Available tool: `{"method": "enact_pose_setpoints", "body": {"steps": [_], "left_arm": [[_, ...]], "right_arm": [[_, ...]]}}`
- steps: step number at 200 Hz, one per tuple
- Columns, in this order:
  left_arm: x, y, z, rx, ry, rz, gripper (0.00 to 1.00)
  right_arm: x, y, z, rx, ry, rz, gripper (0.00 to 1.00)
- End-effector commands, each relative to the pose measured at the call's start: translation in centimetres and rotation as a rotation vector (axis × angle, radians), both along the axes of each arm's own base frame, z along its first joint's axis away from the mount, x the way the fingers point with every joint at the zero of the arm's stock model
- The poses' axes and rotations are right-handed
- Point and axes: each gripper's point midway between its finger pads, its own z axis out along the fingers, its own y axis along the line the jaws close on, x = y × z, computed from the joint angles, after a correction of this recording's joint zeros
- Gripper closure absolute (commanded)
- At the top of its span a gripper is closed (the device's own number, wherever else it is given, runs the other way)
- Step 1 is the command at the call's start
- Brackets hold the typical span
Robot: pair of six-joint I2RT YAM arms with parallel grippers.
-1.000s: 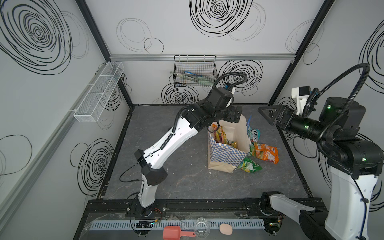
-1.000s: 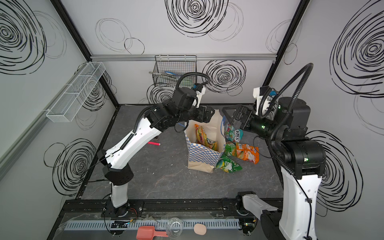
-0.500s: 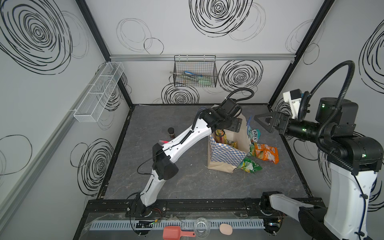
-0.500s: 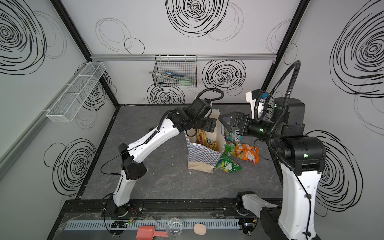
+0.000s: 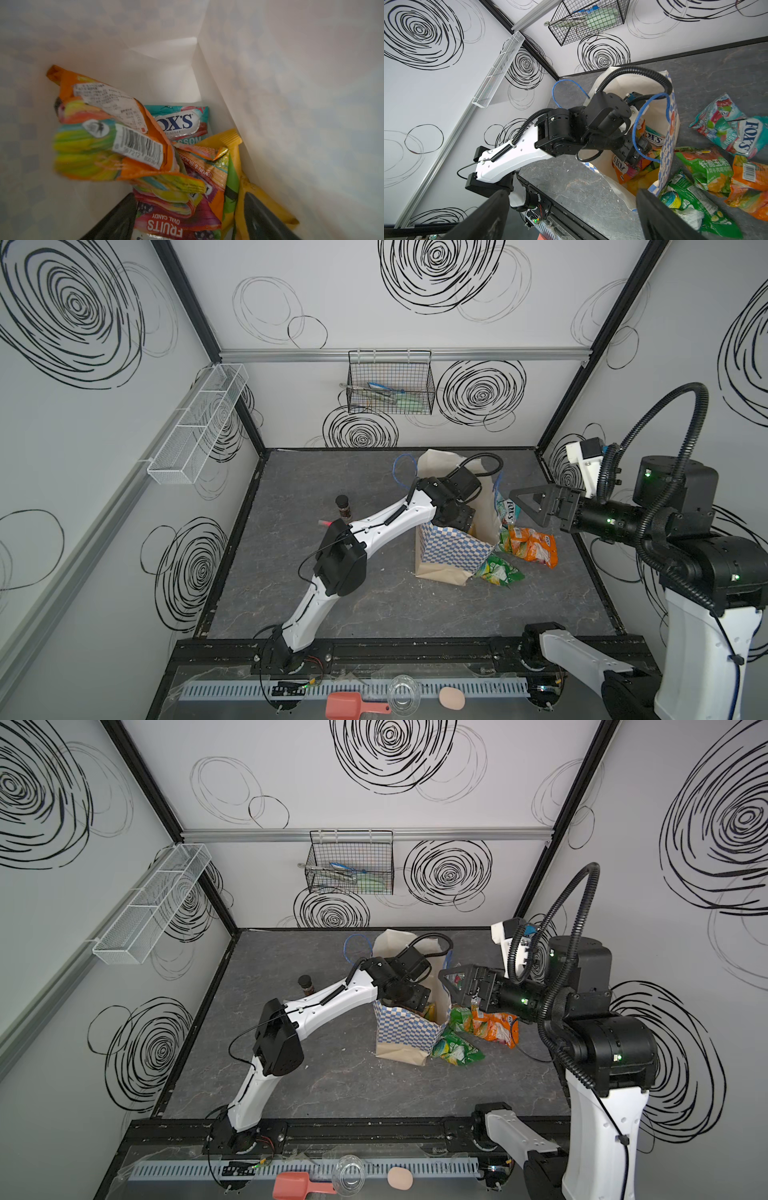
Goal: Take the snacks out of the paper bag
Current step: 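Grasp an orange candy packet inside the bag with the left gripper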
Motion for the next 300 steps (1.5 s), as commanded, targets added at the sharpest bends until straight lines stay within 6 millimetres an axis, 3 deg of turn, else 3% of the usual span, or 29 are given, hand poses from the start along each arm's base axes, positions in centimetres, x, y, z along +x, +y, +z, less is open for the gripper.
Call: {"method": "enact_pose_setpoints", "body": {"steps": [1, 92, 169, 218, 286, 300], "left_arm": [[0.4, 0.1, -2.5, 0.016, 0.023, 0.003, 0.16], [0.7, 2.0, -10.7, 0.207, 0.061, -0.03, 0.11], [-2.7, 3.1, -17.2, 0.288, 0.26, -0.15, 0.21], [-2.4, 2.8, -17.2, 0.258, 0.263, -0.168, 0.46], [0.6, 2.0, -12.3, 0.181, 0.173, -0.133, 1.0], [1.4, 2.0, -10.9, 0.167, 0.145, -0.117, 1.0]], "right_arm": [[-0.4, -0.2, -0.5, -0.024, 0.007, 0.001, 0.01], [-0.4, -0.3, -1.6, -0.029, 0.032, -0.01, 0.0], [-0.3, -0.5, -1.9, -0.033, 0.035, -0.025, 0.0], [-0.1, -0.6, -1.9, -0.029, 0.033, -0.035, 0.0], [0.2, -0.8, -2.4, -0.024, 0.045, -0.056, 0.0], [0.3, -0.8, -2.7, -0.026, 0.053, -0.059, 0.0]]}}
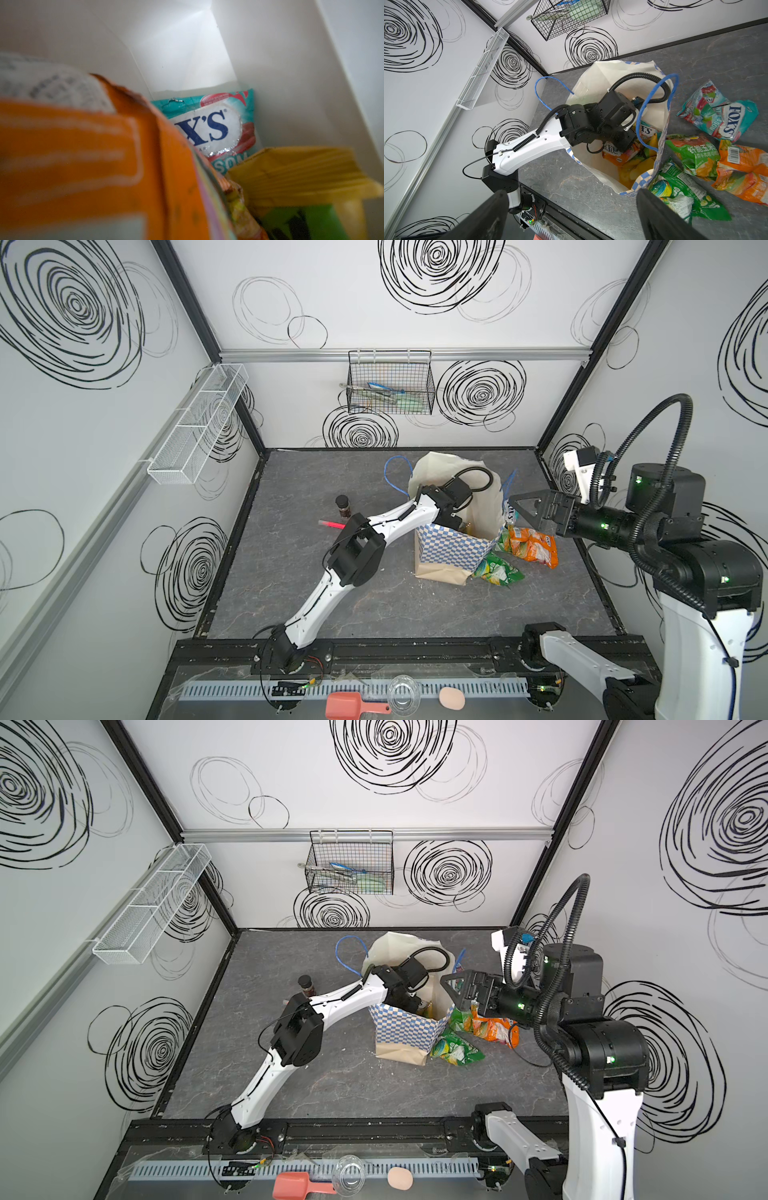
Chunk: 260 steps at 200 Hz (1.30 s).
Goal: Take the snacks out of the paper bag
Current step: 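Grasp an orange candy packet inside the bag with the left gripper, then lift the orange packet up out of the bag with the left gripper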
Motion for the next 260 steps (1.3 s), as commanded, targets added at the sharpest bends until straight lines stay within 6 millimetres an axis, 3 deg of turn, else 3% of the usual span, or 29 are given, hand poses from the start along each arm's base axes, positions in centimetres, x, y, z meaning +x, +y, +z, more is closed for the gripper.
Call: {"method": "enact_pose_setpoints", "body": {"steps": [1, 88, 140, 208, 260], "left_arm": [[-0.4, 1.5, -2.4, 0.059, 0.066, 0.025, 1.0], [2.4, 1.5, 6.8, -0.067, -0.08, 0.064, 1.0], [3.0, 1.2, 12.6, -0.165, -0.164, 0.08, 1.0], [3.7, 2.4, 17.6, -0.205, -0.268, 0.125, 1.0], [3.7, 2.1, 24.0, -0.345, -0.362, 0.139, 1.0]], "right_arm": [[-0.1, 0.0, -0.2, 0.0, 0.0, -0.006, 0.0], [0.1, -0.1, -0.5, 0.006, 0.009, -0.015, 0.0], [0.4, 0.0, -0.9, 0.016, 0.018, -0.016, 0.0], [0.6, 0.2, -1.1, 0.024, 0.024, -0.009, 0.0], [0.8, 0.2, -1.4, 0.019, 0.031, -0.015, 0.0]]}}
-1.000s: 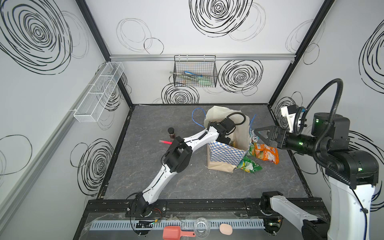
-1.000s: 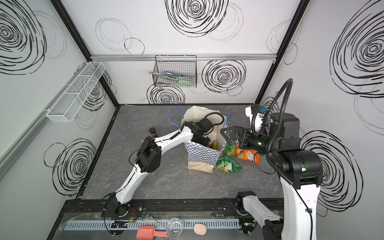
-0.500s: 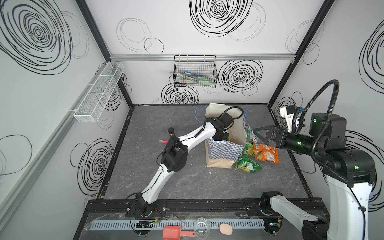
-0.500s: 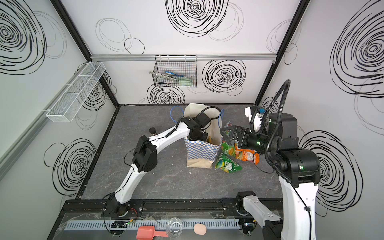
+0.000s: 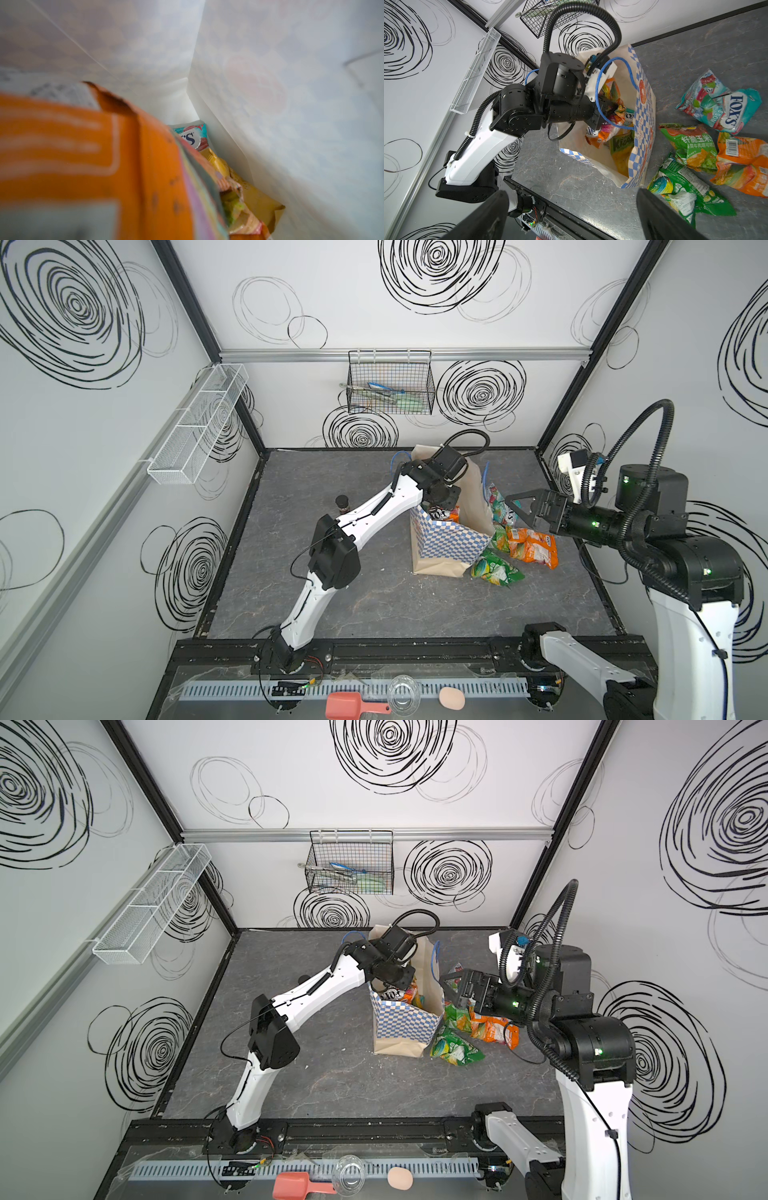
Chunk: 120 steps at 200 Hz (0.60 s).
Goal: Take the snacks out of the paper bag
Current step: 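Lift the orange packet up out of the bag with the left gripper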
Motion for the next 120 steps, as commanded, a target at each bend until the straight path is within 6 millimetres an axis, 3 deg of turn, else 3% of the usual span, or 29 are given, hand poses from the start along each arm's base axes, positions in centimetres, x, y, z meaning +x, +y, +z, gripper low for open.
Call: {"method": "enact_pose_setpoints", "body": {"steps": [1, 66, 120], "left_arm": [[1.1, 0.2, 9.5, -0.174, -0.175, 0.042, 1.0], [0.9, 0.5, 14.0, -0.254, -0.258, 0.045, 1.0], [0.8, 0.8, 15.3, -0.264, -0.291, 0.047, 1.0]], "right_arm": [[-0.2, 0.2, 0.2, 0.005, -0.012, 0.009, 0.0], [-0.2, 0.2, 0.4, 0.013, -0.018, 0.008, 0.01], [-0.2, 0.3, 0.6, 0.02, -0.026, 0.01, 0.0]]}}
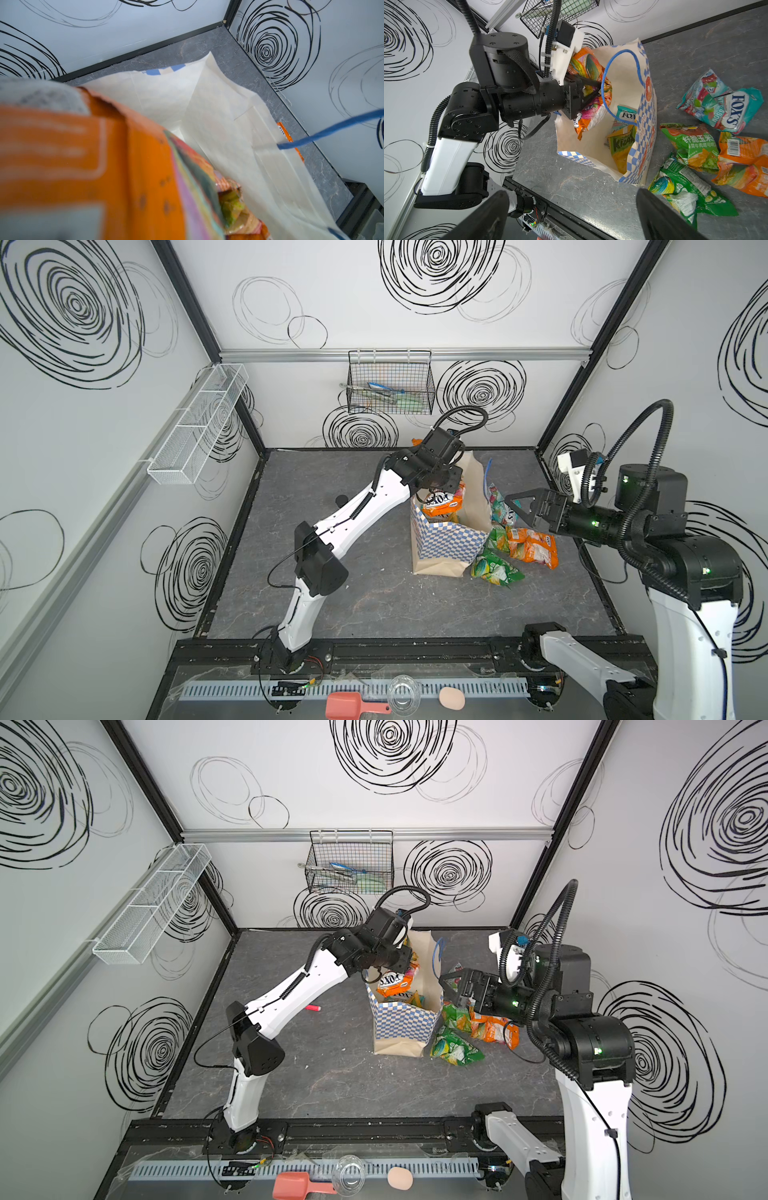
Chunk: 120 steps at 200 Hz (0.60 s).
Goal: Take the snacks out of the paper bag
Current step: 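Lift the orange packet up out of the bag with the left gripper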
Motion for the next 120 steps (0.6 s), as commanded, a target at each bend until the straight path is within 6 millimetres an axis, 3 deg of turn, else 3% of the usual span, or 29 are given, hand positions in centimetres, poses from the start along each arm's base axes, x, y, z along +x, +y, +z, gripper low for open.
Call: {"method": "enact_pose_setpoints", "body": {"steps": [1, 36, 120], "left_arm": [[0.6, 0.4, 6.6, -0.121, -0.143, 0.022, 1.0], [0.3, 0.4, 8.7, -0.169, -0.17, 0.021, 1.0], [-1.6, 1.8, 19.4, -0.368, -0.377, 0.031, 1.0]], "right_arm": [[-0.3, 0.2, 0.5, 0.013, -0.025, 0.011, 0.0], [-0.3, 0.2, 1.2, 0.016, -0.044, 0.009, 0.0], [0.2, 0.2, 4.7, 0.044, -0.159, -0.001, 0.01]]}}
